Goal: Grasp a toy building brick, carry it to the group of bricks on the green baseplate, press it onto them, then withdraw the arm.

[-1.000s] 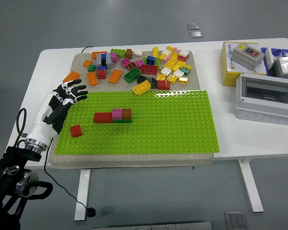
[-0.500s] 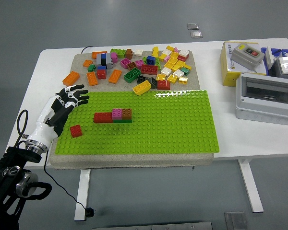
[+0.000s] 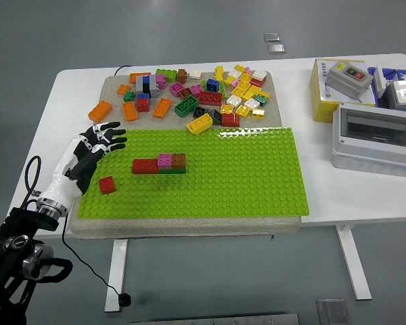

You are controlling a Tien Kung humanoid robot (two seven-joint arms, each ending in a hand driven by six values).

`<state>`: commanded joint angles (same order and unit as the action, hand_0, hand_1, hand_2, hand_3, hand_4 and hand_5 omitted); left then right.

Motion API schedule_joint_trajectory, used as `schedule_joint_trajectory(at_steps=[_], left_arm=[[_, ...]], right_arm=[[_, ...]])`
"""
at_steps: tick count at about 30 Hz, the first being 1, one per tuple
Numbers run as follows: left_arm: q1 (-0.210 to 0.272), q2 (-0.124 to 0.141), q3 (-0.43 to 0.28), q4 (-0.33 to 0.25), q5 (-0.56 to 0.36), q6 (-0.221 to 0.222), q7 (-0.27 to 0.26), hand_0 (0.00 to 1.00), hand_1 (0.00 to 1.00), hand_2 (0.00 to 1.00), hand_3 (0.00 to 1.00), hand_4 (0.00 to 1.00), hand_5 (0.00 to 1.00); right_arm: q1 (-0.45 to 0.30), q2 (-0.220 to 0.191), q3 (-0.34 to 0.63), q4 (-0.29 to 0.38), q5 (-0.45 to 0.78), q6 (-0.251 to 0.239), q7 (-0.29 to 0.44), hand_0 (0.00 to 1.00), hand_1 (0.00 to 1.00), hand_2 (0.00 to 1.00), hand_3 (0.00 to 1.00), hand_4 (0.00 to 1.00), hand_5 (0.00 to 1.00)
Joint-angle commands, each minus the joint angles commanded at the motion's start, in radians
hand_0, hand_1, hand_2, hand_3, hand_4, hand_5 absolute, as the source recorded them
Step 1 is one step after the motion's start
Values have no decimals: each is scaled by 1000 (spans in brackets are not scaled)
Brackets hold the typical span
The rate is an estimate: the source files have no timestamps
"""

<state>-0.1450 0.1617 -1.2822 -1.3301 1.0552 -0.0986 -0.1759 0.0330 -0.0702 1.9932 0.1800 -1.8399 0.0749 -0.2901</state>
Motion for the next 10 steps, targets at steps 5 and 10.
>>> schedule_joint_trajectory(at_steps=[5,10], left_arm=[[0,1,2,0,1,-2,0,729,680,667,711,716,594],[0,3,6,1,2,-3,0,729,680,667,711,717,597]], right_arm=[[-1,1,-5,0,6,-2,-1,694,611,609,701,340,921],[0,2,-14,0,19,-4,-3,697,612,610,700,339,921]])
